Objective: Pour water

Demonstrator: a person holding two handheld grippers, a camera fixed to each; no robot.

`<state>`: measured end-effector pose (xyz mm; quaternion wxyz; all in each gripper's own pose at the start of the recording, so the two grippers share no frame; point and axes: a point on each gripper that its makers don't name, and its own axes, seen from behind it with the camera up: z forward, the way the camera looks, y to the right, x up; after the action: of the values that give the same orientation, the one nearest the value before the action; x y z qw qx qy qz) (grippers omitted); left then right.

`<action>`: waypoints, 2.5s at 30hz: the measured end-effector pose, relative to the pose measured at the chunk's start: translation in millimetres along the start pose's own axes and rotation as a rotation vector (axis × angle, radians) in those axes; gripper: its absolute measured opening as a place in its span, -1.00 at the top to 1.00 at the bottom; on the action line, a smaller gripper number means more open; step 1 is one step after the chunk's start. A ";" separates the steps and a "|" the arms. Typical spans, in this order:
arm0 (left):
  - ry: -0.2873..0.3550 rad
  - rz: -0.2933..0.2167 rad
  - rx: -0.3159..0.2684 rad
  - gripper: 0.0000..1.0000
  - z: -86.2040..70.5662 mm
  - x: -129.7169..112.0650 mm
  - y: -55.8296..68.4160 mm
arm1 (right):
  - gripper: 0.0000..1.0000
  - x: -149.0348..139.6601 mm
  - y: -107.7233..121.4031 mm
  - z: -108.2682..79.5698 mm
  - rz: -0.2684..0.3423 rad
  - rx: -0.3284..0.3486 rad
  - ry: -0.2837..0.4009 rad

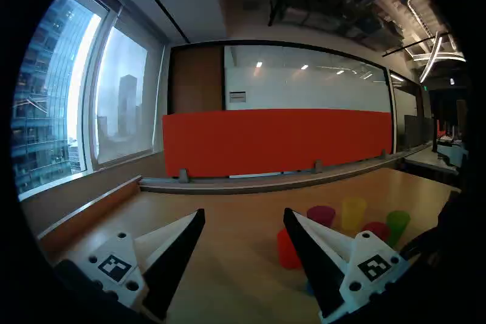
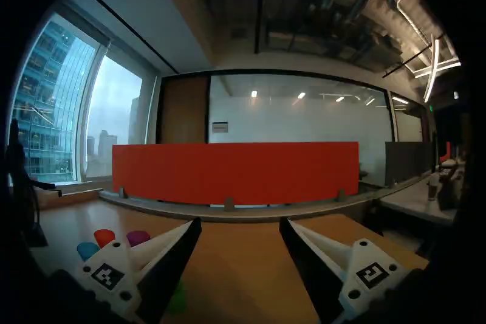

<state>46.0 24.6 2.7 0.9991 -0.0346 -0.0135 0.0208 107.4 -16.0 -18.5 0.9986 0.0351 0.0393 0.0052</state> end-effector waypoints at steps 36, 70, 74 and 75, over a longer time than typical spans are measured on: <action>0.024 -0.040 0.043 -0.92 -1.8 -54.1 -7.7 | -1.00 -14.4 4.1 -1.7 0.031 -0.054 -0.038; 0.039 -0.037 0.057 -0.92 -5.6 -75.5 -20.5 | -1.00 -2.1 -0.6 -2.0 0.029 -0.059 -0.032; 0.040 -0.036 0.056 -0.93 -5.6 -75.6 -20.0 | -1.00 -1.9 -1.6 -2.7 0.031 -0.056 -0.032; 0.040 -0.036 0.056 -0.93 -5.5 -75.7 -19.9 | -1.00 -1.8 -1.9 -2.9 0.031 -0.056 -0.031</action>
<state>-28.6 1.2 -3.3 1.0000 -0.0068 0.0064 0.0025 105.4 -17.7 -21.4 0.9995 0.0079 0.0231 0.0214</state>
